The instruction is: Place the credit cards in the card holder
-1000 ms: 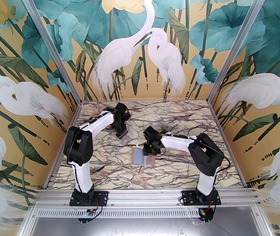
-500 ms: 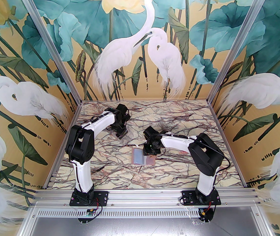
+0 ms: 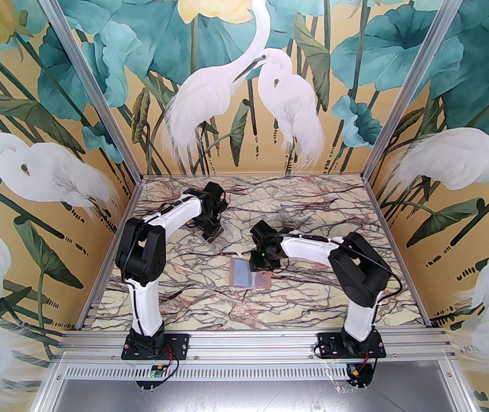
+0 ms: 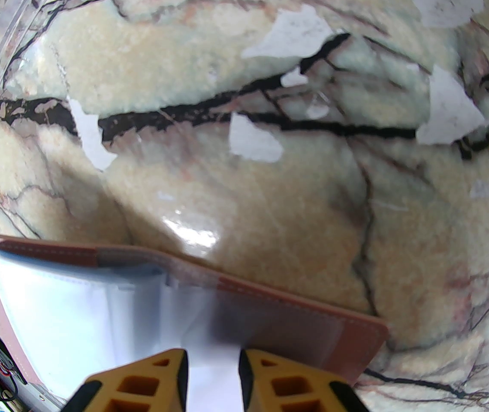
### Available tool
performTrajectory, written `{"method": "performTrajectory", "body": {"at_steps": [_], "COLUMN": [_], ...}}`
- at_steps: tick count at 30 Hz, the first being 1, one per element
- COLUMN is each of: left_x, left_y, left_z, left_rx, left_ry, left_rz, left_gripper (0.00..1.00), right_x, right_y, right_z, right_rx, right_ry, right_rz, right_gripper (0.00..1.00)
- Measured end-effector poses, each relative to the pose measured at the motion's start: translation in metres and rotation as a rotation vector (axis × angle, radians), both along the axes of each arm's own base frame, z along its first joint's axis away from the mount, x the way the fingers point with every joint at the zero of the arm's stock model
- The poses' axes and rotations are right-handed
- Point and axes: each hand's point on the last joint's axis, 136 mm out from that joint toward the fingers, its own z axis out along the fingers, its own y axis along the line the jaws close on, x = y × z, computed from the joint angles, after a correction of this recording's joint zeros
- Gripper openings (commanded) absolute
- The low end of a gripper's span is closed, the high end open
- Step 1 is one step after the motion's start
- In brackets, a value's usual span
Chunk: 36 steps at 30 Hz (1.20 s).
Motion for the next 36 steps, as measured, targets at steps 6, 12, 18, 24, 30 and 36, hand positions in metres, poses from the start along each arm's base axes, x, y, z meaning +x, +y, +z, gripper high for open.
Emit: {"method": "performTrajectory", "body": {"at_steps": [6, 12, 18, 24, 30, 36], "left_x": [0.0004, 0.0041, 0.0076, 0.0087, 0.0087, 0.0088], "left_y": [-0.0004, 0.0009, 0.0026, 0.0044, 0.0047, 0.0048], "left_z": [0.0009, 0.0020, 0.0032, 0.0038, 0.0041, 0.0041], "left_rx": [0.022, 0.035, 0.047, 0.058, 0.059, 0.061], "left_ry": [-0.011, -0.030, -0.047, -0.053, -0.054, -0.053], "left_rz": [-0.006, -0.004, 0.000, 0.002, 0.002, -0.001], "left_gripper": [0.48, 0.48, 0.47, 0.46, 0.40, 0.39], "right_x": [-0.0001, -0.0002, -0.0001, -0.0001, -0.0002, -0.0002], "right_y": [0.0000, -0.0001, 0.0000, 0.0000, 0.0002, 0.0002], "right_z": [-0.0001, -0.0002, -0.0002, -0.0002, -0.0001, -0.0001], "right_rx": [-0.001, -0.001, -0.001, -0.001, 0.001, 0.002], "right_ry": [0.001, 0.002, 0.002, 0.002, 0.002, 0.000], "right_rz": [0.000, 0.000, 0.000, 0.000, 0.005, 0.010], "right_gripper": [0.30, 0.30, 0.30, 0.30, 0.31, 0.31]}}
